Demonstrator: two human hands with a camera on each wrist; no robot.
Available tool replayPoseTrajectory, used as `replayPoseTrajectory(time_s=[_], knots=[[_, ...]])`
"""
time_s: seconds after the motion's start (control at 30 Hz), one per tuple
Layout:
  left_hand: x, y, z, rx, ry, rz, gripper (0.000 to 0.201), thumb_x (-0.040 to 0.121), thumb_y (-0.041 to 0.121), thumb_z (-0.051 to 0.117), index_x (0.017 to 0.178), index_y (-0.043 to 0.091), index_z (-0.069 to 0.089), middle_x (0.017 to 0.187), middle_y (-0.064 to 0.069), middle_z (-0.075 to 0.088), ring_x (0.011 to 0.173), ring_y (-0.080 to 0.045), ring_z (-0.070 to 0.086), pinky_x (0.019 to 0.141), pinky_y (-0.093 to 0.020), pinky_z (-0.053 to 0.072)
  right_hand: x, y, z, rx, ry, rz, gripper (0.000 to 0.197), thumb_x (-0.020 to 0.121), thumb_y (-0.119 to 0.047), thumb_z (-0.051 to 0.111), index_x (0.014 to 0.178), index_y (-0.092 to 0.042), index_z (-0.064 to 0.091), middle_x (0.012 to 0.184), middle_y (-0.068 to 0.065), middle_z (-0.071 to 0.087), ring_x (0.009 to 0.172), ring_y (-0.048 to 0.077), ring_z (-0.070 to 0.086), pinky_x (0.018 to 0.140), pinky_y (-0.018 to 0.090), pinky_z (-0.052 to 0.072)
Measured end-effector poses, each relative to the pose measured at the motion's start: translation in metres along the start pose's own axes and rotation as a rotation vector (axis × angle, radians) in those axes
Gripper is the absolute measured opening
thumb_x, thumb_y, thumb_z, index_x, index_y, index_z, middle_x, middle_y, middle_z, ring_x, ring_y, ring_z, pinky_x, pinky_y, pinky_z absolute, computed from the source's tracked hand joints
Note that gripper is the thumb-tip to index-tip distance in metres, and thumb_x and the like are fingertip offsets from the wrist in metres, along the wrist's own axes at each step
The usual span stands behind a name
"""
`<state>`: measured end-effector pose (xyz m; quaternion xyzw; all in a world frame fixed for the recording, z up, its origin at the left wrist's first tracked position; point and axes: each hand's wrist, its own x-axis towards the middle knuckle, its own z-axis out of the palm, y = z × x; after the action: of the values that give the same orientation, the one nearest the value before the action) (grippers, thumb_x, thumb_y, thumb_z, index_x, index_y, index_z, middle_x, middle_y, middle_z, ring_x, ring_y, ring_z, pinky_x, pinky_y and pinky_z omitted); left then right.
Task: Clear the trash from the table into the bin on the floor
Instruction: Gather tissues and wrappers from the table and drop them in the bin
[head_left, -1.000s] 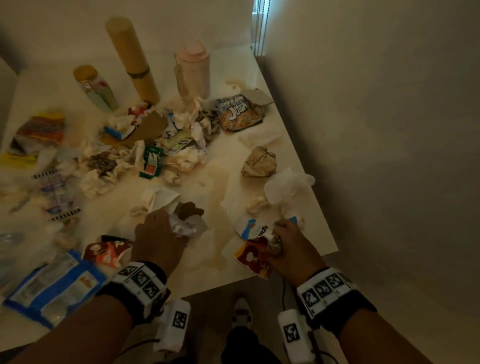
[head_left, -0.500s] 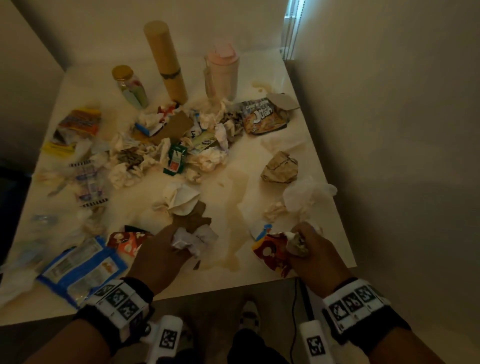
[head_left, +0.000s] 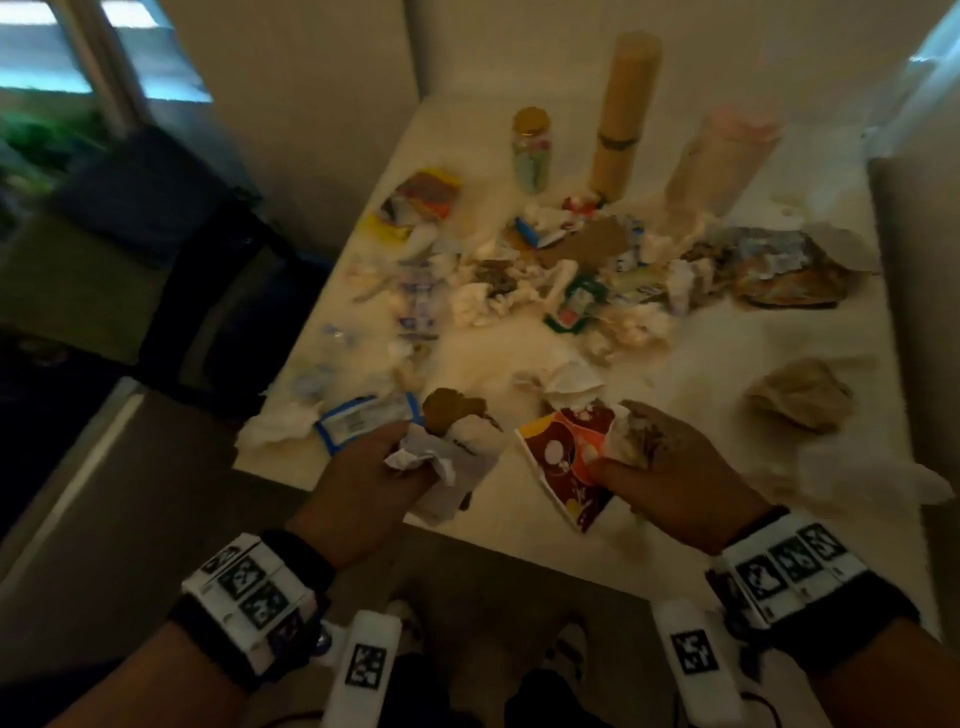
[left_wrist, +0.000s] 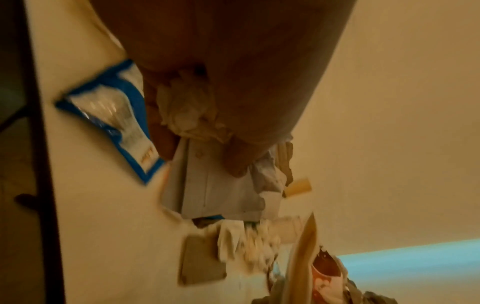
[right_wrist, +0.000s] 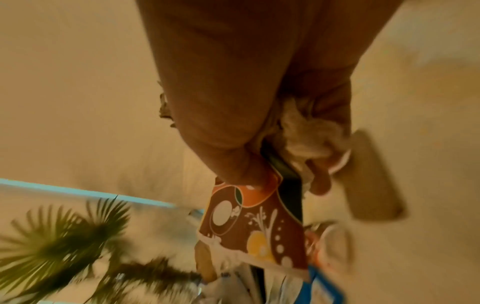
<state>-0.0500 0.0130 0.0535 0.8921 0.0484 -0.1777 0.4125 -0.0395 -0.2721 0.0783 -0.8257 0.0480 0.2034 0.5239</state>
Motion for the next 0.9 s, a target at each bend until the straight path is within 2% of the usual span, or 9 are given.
replayPoseTrajectory(time_s=[0.07,0.17,0.23,0.33,0.43,0.5,0.6,0.77,0.9], knots=[[-0.019,-0.025,-0.034,-0.097,0.062,-0.026,0.020,0.093,0.015,0.061,0.106,0.029,0.056,0.100,0.016,0.056,0.084,0.009,0.058,0.070,-0.007,0.045,0.018,-0.036,0.042,0.004,-0.125,-0.065,0.044,0.082,-0.016,0.071,0.107,-0.045,0.049,0.095,-0.021,0.060,0.073,0.009,0.068,0.055,0.032,0.057],[-0.047,-0.084,-0.092,-0.131,0.200,-0.081,0.010,0.091,0.015,0.064,0.098,0.020,0.060,0.093,0.004,0.062,0.087,-0.004,0.062,0.069,-0.014,0.045,0.043,-0.085,0.118,-0.093,-0.290,-0.192,0.050,0.084,-0.005,0.065,0.110,-0.044,0.047,0.106,-0.016,0.055,0.079,0.013,0.066,0.049,0.032,0.057],[-0.068,-0.132,-0.130,-0.170,0.313,-0.136,0.006,0.089,0.013,0.066,0.094,0.014,0.062,0.089,-0.001,0.064,0.080,-0.010,0.062,0.069,-0.025,0.045,0.061,-0.113,0.179,-0.186,-0.412,-0.330,0.049,0.084,-0.006,0.064,0.107,-0.048,0.051,0.112,-0.015,0.054,0.086,0.012,0.064,0.058,0.026,0.057],[-0.101,-0.209,-0.175,-0.264,0.448,-0.299,0.018,0.088,0.012,0.066,0.088,0.029,0.062,0.084,0.005,0.069,0.074,-0.007,0.063,0.071,-0.028,0.052,0.085,-0.142,0.283,-0.387,-0.586,-0.466,0.033,0.086,-0.019,0.065,0.111,-0.039,0.058,0.112,-0.013,0.058,0.101,0.006,0.059,0.083,0.024,0.051],[-0.117,-0.315,-0.198,-0.263,0.575,-0.415,0.008,0.090,0.014,0.060,0.090,0.021,0.065,0.087,-0.002,0.069,0.080,-0.019,0.067,0.075,-0.026,0.054,0.106,-0.140,0.398,-0.666,-0.777,-0.530,0.038,0.078,-0.026,0.074,0.112,-0.037,0.061,0.110,-0.009,0.060,0.103,0.010,0.057,0.090,0.028,0.047],[-0.122,-0.391,-0.196,-0.307,0.548,-0.557,0.006,0.093,0.010,0.055,0.093,0.013,0.061,0.090,-0.004,0.062,0.091,-0.026,0.062,0.069,-0.008,0.046,0.120,-0.122,0.471,-0.775,-0.854,-0.476,0.039,0.077,-0.024,0.074,0.111,-0.038,0.061,0.109,-0.007,0.059,0.103,0.013,0.058,0.091,0.034,0.049],[-0.131,-0.495,-0.169,-0.385,0.521,-0.785,0.013,0.095,0.009,0.057,0.107,0.005,0.061,0.109,-0.013,0.061,0.109,-0.031,0.057,0.078,-0.019,0.037,0.141,-0.086,0.563,-0.848,-0.848,-0.419,0.036,0.082,-0.019,0.067,0.111,-0.037,0.060,0.108,-0.007,0.054,0.104,0.018,0.059,0.092,0.034,0.049],[-0.122,-0.605,-0.098,-0.533,0.421,-0.912,0.028,0.080,0.049,0.056,0.082,0.022,0.062,0.098,-0.008,0.065,0.086,-0.021,0.058,0.079,-0.030,0.047,0.188,-0.014,0.655,-1.065,-0.929,-0.379,0.036,0.085,-0.033,0.065,0.119,-0.038,0.057,0.116,-0.004,0.053,0.104,0.020,0.058,0.082,0.024,0.043],[-0.098,-0.661,-0.049,-0.488,0.328,-0.930,0.013,0.088,0.038,0.060,0.090,0.026,0.055,0.096,0.004,0.058,0.087,-0.014,0.056,0.074,-0.024,0.043,0.227,0.040,0.696,-0.987,-0.950,-0.297,0.035,0.081,-0.034,0.070,0.114,-0.036,0.059,0.108,-0.006,0.053,0.095,0.015,0.061,0.079,0.032,0.054]])
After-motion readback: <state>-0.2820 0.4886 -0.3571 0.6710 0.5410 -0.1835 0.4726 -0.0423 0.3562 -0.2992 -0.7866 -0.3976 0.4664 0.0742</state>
